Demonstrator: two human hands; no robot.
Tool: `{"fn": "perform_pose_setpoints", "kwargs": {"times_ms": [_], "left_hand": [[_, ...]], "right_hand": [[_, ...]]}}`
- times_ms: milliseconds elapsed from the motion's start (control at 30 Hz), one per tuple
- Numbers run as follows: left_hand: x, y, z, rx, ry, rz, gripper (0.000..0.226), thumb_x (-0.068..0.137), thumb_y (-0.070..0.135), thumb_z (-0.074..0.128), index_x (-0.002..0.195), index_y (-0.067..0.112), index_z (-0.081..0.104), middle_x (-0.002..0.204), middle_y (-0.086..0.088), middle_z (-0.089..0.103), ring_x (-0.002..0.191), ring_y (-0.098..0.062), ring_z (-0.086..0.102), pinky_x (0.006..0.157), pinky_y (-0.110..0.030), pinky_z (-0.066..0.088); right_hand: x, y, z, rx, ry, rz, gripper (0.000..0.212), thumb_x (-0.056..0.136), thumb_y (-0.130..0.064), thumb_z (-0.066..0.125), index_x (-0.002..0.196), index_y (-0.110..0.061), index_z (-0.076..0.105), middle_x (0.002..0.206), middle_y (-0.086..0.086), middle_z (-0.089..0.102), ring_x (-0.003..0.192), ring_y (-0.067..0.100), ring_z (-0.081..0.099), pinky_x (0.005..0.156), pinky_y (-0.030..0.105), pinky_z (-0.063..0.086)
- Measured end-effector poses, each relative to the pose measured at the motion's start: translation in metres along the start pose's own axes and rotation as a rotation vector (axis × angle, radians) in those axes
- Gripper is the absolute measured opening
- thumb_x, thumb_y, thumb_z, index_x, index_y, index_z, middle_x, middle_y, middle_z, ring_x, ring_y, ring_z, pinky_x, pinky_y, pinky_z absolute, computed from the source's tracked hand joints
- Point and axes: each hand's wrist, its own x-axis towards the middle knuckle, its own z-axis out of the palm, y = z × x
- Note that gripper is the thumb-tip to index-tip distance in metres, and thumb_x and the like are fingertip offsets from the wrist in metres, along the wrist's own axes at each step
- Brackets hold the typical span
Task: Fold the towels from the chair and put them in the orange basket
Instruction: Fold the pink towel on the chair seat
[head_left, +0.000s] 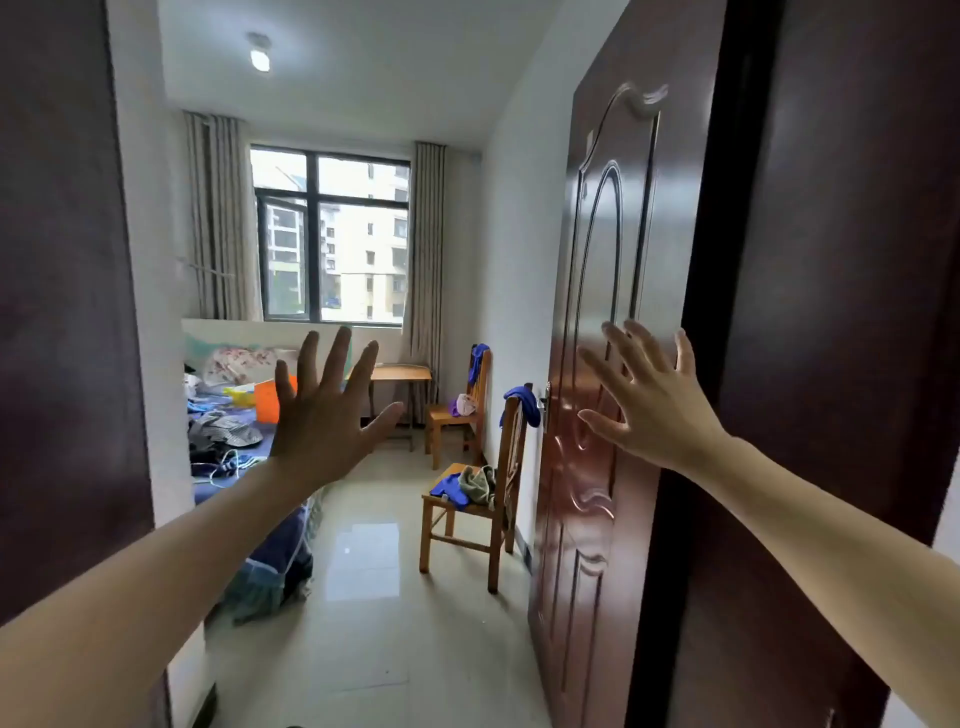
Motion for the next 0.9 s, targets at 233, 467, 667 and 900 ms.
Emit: {"fn": "perform_pose_setpoints", "kwargs": {"times_ms": [233, 467, 667, 900], "left_hand": [[0.062, 0.033, 0.064, 0.065, 0.024, 0.000, 0.090, 0.085, 0.071, 0.001, 0.135, 0.010, 0.046, 0.143, -0.021, 0.041, 0.130, -0.048, 0.035, 0.094, -0.070, 0.029], [0.077, 0.009, 0.127, 0.190, -0.038, -0.028, 0.063, 0.090, 0.056, 0.017, 0.131, 0.012, 0.035, 0.134, -0.024, 0.050, 0.121, -0.048, 0.047, 0.086, -0.071, 0.036], [0.106, -0.045, 0.183, 0.290, -0.095, -0.102, 0.067, 0.077, 0.048, 0.032, 0.132, 0.010, 0.035, 0.136, -0.025, 0.048, 0.126, -0.043, 0.037, 0.090, -0.070, 0.033], [0.154, -0.124, 0.254, 0.336, -0.061, -0.152, 0.070, 0.079, 0.048, 0.036, 0.135, 0.006, 0.036, 0.140, -0.022, 0.038, 0.128, -0.039, 0.026, 0.089, -0.069, 0.036]], "right_hand": [[0.011, 0.030, 0.093, -0.016, -0.047, -0.043, 0.069, 0.076, -0.063, 0.035, 0.131, -0.021, 0.038, 0.135, 0.017, 0.051, 0.127, 0.031, 0.030, 0.092, 0.069, 0.022], [0.015, 0.016, 0.187, 0.134, -0.035, -0.047, 0.062, 0.091, -0.061, 0.015, 0.134, -0.020, 0.035, 0.140, 0.013, 0.039, 0.134, 0.023, 0.025, 0.112, 0.057, 0.006], [0.066, -0.002, 0.266, 0.160, -0.072, -0.079, 0.059, 0.083, -0.056, 0.030, 0.126, -0.018, 0.041, 0.125, 0.017, 0.060, 0.115, 0.034, 0.057, 0.089, 0.065, 0.040], [0.149, -0.027, 0.359, 0.206, -0.117, -0.153, 0.059, 0.078, -0.053, 0.034, 0.123, -0.016, 0.043, 0.119, 0.019, 0.063, 0.111, 0.035, 0.060, 0.085, 0.065, 0.041]]}}
